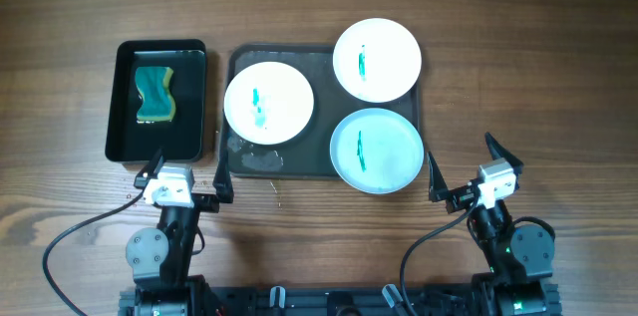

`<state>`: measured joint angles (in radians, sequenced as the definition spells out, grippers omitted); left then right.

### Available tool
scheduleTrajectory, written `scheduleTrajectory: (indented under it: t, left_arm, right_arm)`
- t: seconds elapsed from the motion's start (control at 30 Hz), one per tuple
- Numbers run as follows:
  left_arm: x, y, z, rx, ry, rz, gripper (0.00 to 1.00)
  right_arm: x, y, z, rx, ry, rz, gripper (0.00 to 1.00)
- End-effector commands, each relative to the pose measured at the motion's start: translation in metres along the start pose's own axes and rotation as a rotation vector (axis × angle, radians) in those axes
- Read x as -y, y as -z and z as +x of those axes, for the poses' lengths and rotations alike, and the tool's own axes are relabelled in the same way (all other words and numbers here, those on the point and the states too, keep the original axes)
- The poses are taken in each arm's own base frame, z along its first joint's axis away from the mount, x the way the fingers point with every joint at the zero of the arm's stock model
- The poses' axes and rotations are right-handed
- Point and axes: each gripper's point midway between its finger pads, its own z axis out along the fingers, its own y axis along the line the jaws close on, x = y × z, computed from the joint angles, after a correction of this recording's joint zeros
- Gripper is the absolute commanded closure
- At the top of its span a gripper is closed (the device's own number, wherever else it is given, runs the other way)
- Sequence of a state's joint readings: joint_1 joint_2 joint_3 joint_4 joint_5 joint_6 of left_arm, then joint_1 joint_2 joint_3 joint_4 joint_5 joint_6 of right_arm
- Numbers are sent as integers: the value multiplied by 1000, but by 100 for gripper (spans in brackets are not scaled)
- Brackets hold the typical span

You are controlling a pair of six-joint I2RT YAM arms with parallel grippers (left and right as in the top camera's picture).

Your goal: Clean dirty plates on tray and stack at the side

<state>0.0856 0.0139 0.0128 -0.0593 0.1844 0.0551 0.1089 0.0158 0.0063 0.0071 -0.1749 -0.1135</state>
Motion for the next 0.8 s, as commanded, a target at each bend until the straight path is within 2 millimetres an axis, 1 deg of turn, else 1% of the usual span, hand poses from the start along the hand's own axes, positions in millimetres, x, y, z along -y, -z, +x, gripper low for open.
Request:
scheduleTrajectory:
  t: [0.0, 0.53, 0.67, 0.77]
  left_arm:
    - [1, 0, 1, 3, -13, 3, 0]
    - [1, 0, 1, 3, -13, 3, 0]
    - [1, 0, 2, -1, -12, 3, 0]
    - [1, -1, 4, -10, 20, 3, 0]
  right_arm:
    - [2, 0, 0, -1, -9, 14, 0]
    - [3, 0, 0, -1, -8, 17, 0]
    - [1, 0, 0, 0, -64, 10, 0]
    - [1, 0, 0, 0, -68, 10, 0]
